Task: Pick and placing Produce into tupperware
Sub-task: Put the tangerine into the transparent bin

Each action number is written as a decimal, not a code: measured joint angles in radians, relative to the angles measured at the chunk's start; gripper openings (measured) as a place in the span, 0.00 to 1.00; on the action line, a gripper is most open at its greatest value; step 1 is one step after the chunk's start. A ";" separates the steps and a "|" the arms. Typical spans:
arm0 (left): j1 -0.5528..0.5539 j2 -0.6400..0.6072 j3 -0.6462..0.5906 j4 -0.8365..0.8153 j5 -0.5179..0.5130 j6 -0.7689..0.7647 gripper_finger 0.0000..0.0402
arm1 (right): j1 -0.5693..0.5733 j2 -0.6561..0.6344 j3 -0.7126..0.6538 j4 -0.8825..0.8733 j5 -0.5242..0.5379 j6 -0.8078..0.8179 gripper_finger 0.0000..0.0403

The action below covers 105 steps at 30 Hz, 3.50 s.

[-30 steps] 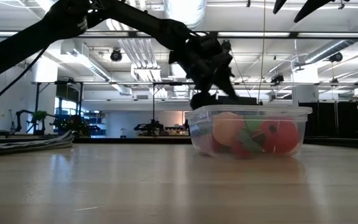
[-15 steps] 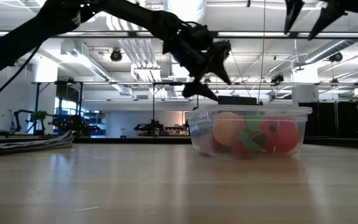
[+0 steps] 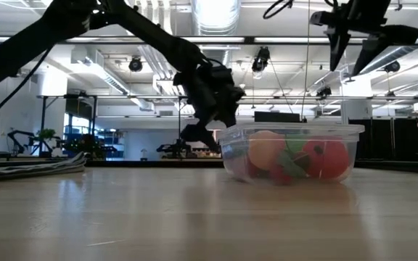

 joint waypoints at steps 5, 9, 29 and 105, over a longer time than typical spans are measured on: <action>-0.003 -0.005 -0.030 0.092 0.119 -0.066 0.63 | -0.011 -0.002 -0.010 0.009 -0.002 -0.021 0.46; 0.004 -0.007 -0.018 0.092 -0.006 -0.098 0.48 | -0.010 -0.009 -0.010 0.006 -0.007 -0.024 0.37; 0.092 0.057 -0.021 0.335 0.236 -0.562 0.03 | -0.010 -0.009 -0.012 0.008 0.045 -0.055 0.17; 0.067 0.012 0.248 -0.270 0.033 0.150 0.03 | -0.685 0.273 -0.470 1.117 -0.674 -0.492 0.09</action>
